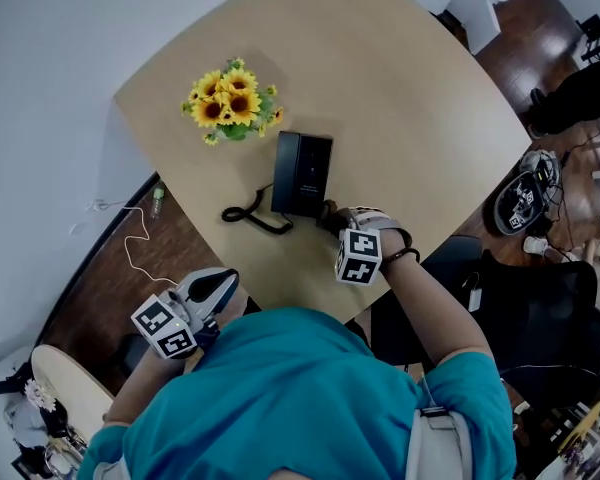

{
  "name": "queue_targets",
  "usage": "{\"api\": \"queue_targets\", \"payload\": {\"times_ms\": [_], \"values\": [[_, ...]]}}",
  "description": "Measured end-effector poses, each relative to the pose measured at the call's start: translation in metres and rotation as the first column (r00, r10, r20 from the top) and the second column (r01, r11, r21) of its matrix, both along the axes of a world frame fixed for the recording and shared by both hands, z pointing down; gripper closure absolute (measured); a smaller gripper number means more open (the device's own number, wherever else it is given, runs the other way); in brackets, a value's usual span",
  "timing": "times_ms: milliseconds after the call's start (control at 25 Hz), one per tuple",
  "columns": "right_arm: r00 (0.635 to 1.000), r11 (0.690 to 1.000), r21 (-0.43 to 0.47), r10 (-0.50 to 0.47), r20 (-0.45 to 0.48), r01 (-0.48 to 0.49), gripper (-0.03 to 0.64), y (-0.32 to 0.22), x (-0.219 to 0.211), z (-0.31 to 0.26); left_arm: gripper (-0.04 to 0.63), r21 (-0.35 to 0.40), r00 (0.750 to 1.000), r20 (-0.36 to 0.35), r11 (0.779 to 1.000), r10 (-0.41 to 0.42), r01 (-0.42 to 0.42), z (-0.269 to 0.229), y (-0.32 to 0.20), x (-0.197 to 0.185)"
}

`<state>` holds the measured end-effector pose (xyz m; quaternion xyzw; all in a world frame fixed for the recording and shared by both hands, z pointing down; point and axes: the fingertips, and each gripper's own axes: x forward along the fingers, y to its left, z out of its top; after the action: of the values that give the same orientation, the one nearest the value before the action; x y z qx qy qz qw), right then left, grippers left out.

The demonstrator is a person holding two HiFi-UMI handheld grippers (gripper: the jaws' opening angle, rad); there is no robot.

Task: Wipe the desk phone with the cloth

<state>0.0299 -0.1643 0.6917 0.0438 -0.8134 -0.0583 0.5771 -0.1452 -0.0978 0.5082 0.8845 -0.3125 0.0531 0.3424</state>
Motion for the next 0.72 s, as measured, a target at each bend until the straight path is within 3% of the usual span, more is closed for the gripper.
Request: {"api": "queue_targets", "payload": {"times_ms": [200, 360, 560, 720], "values": [[0.994, 0.998, -0.033, -0.052, 0.1, 0.055, 0.502, 0.028, -0.052, -0.009, 0.591, 0.003, 1.0, -0.003, 1.0, 0.003, -0.003, 0.0, 0.0, 0.0], [0.999, 0.999, -0.018, -0.045, 0.028, 0.045, 0.502, 0.015, -0.077, 0.011, 0.591, 0.005, 1.0, 0.003, 1.0, 0.008, -0.008, -0.001, 0.003, 0.004], [1.0, 1.0, 0.009, 0.029, -0.007, -0.029, 0.503, 0.004, -0.071, 0.016, 0.591, 0.002, 1.0, 0.003, 1.0, -0.008, 0.008, 0.001, 0.006, 0.0], [0.993, 0.994, 0.0, 0.109, -0.034, -0.109, 0.505, 0.002, -0.033, 0.017, 0.591, 0.001, 1.0, -0.011, 1.0, -0.012, 0.012, 0.003, 0.006, -0.002]]}}
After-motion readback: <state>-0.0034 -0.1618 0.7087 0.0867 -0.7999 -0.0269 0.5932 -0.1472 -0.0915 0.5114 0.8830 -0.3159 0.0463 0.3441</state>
